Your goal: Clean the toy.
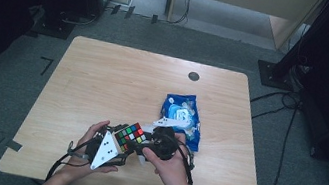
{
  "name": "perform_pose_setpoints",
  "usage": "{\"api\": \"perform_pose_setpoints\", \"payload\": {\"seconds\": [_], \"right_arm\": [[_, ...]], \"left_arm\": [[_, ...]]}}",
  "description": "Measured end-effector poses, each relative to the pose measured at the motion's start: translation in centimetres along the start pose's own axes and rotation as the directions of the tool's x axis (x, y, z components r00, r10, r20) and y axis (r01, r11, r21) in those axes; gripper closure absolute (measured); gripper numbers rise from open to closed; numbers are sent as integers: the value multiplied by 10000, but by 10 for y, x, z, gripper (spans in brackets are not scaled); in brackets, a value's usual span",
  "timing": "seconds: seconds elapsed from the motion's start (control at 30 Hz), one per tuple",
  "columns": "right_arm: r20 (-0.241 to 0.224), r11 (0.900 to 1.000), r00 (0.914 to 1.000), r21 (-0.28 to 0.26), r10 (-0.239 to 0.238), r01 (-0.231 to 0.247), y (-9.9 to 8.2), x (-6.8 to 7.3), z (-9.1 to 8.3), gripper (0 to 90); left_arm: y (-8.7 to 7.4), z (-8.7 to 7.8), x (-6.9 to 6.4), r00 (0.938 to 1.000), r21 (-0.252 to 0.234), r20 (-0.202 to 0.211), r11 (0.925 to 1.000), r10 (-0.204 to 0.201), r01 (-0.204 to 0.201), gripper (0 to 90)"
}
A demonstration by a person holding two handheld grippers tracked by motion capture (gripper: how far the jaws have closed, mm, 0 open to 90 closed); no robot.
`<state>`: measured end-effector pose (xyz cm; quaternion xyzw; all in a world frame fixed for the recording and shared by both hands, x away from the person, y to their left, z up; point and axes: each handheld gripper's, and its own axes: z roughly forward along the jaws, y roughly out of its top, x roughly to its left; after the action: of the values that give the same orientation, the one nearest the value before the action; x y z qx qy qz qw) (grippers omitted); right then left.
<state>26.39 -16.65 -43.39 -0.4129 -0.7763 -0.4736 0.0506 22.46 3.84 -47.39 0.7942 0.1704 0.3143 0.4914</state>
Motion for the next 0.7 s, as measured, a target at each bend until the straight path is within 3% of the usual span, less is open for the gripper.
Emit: {"api": "perform_pose_setpoints", "payload": {"seconds": [0.1, 0.3, 0.4, 0.57, 0.6, 0.7], "right_arm": [[-58, 9994, 9999, -318, 99, -101, 1, 0, -3, 348], [-456, 9986, 9988, -488, 189, -211, 1, -1, -4, 346], [-723, 9976, 9974, -681, 36, -85, 1, -3, -5, 334], [-841, 9894, 9961, -1449, -261, 137, 5, -6, -15, 251], [-789, 9863, 9965, -1644, -281, 148, 5, -8, -18, 259], [49, 9769, 9987, -2074, -516, 515, 3, -14, -21, 267]], "left_arm": [[-3, 2, 0, 9999, 187, -142, 9998, 44, -42, 315], [-1, -1, 0, 9997, 10, -237, 10000, 39, -39, 338], [0, -3, 3, 9999, -74, -140, 9999, -84, 83, 341], [-2, -7, 14, 9996, 47, -65, 9996, -262, 263, 341], [-3, -8, 17, 9993, 50, -64, 9993, -381, 381, 341], [-6, -11, 28, 9965, 102, -263, 9968, -788, 791, 341]]}}
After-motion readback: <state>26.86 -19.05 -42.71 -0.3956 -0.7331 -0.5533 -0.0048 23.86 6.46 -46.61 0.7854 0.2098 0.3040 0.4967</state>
